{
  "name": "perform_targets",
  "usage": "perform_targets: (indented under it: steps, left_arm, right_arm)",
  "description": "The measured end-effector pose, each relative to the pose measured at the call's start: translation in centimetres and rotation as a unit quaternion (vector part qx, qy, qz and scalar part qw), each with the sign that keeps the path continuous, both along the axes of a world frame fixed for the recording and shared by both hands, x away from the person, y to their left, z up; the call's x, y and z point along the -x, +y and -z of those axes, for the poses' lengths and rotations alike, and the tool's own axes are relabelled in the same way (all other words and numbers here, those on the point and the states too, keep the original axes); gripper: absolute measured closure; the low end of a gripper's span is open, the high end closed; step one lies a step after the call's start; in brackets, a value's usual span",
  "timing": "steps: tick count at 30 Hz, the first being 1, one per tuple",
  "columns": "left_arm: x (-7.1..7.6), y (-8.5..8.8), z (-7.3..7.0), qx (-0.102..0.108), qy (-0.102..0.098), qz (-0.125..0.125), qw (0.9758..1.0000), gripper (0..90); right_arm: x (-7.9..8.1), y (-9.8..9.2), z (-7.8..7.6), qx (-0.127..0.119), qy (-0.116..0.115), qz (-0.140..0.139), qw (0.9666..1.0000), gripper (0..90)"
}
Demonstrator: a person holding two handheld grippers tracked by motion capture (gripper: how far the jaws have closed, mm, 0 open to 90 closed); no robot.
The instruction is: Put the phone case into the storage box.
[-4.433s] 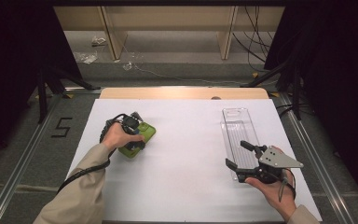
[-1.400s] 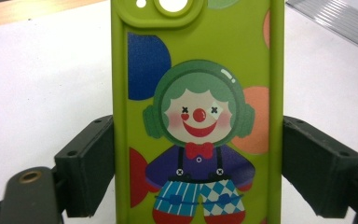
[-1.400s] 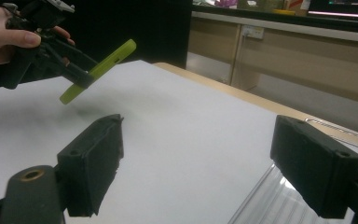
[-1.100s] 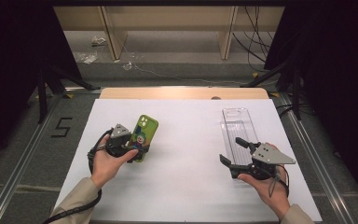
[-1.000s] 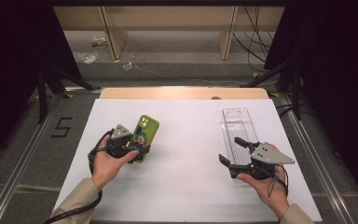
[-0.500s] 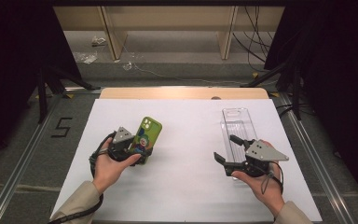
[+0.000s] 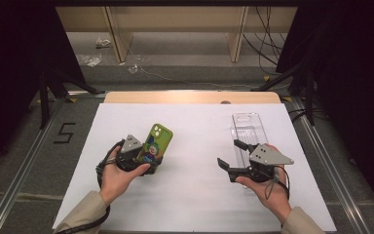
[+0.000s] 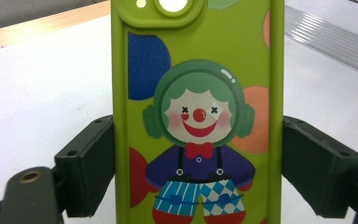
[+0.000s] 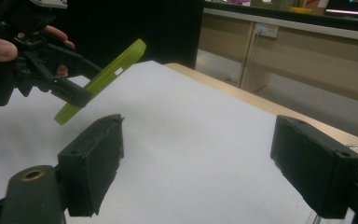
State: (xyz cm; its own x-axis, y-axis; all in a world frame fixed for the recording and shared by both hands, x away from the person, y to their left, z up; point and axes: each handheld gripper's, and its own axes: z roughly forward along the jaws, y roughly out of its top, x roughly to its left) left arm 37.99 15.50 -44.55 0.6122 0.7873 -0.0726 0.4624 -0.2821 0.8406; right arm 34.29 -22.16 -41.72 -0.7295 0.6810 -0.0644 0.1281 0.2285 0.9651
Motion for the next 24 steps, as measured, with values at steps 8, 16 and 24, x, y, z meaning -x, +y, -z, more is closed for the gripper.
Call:
perform_targets:
  steps: [8, 16, 24]
  left_arm:
    - [0.2, -0.4, 0.0, -0.001, -0.002, 0.006, 1.0, 16.3]
    - [0.3, -0.6, 0.0, 0.002, -0.005, 0.009, 0.9999, 16.3]
    - [0.4, -1.2, 0.0, 0.005, -0.012, 0.022, 0.9997, 16.3]
  right_arm:
    - [-0.2, 0.3, -0.1, 0.001, 0.0, 0.0, 1.0, 18.1]
    - [-0.4, 0.8, 0.0, 0.004, 0.001, -0.005, 1.0, 18.2]
    - [-0.6, 0.9, 0.0, 0.002, 0.002, -0.007, 1.0, 18.2]
